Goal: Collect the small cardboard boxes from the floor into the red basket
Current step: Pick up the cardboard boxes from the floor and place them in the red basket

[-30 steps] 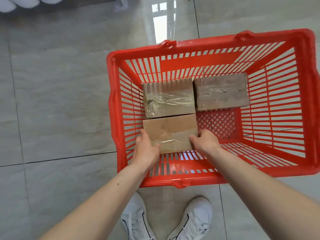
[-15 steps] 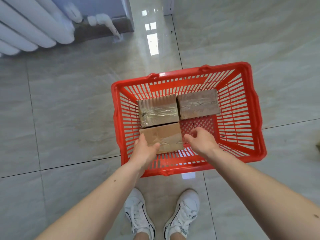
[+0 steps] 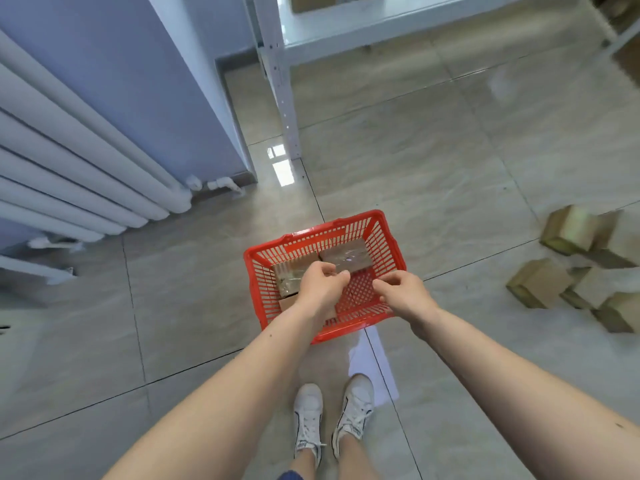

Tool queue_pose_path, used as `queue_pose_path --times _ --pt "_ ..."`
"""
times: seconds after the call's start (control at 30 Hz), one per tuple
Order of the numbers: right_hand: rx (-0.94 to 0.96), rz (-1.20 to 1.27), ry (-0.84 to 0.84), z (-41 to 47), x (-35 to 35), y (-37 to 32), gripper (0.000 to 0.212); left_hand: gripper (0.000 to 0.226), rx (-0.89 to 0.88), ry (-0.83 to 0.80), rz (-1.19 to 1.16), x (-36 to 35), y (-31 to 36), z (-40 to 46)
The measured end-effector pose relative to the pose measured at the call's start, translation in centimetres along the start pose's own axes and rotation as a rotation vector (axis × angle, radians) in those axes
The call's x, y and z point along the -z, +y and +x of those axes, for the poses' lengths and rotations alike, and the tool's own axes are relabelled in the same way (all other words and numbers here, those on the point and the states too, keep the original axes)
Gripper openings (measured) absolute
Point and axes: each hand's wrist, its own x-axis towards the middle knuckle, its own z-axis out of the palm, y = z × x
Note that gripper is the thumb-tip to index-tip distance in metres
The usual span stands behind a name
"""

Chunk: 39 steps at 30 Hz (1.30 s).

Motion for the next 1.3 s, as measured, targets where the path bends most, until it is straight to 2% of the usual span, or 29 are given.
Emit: queue_pose_path --times 0.07,0.17,0.3,0.47,0.63,0.8,0.87,0.93,0.97,1.03,1.13,1.23,1.3 --pt "0.014 0.062 0.024 -3.0 2.3 -1.4 0.031 0.029 -0.058 -0.026 0.026 0.1 2.7 -3.0" --pt "0.046 0.144 0.086 -7.2 5.7 -3.3 0.010 0.019 -0.137 -0.062 0.080 -0.1 6.1 -7.2" --pt "0.070 0.179 0.181 -12.8 9.6 -4.6 0.002 0.017 -0.215 -0.112 0.177 -1.0 9.4 -12.4" --pt "0.059 0.266 0.278 -19.2 13.7 -4.5 0.015 0.031 -0.317 -0.231 0.269 -3.6 11.9 -18.1" --pt "0.026 0.378 0.392 -23.6 18.1 -2.5 0.023 0.035 -0.389 -0.334 0.354 -7.8 14.0 -22.6" --pt "0.020 0.480 0.473 -26.2 24.0 0.5 0.014 0.030 -0.434 -0.408 0.403 -12.9 15.8 -26.2" --pt "0.017 0.507 0.497 -26.8 26.8 1.9 0.012 0.006 -0.465 -0.423 0.437 -15.3 16.6 -27.6" --pt "0.019 0.522 0.509 -27.2 29.7 3.4 0.013 0.025 -0.496 -0.450 0.462 -18.3 17.3 -28.6" --pt "0.020 0.528 0.515 -27.4 31.3 4.1 0.013 0.025 -0.503 -0.456 0.475 -19.8 17.8 -29.3" --pt "0.019 0.529 0.529 -27.6 34.7 5.7 0.016 0.011 -0.502 -0.468 0.482 -23.2 18.5 -30.4" --pt "0.020 0.522 0.546 -27.4 39.7 8.2 0.015 0.019 -0.494 -0.466 0.468 -28.4 19.5 -31.6" --pt "0.009 0.501 0.536 -26.9 44.4 10.9 0.019 0.004 -0.505 -0.460 0.449 -33.4 20.5 -32.8" --pt "-0.004 0.479 0.539 -26.5 47.5 12.6 0.020 0.004 -0.509 -0.457 0.442 -36.7 20.9 -33.3"
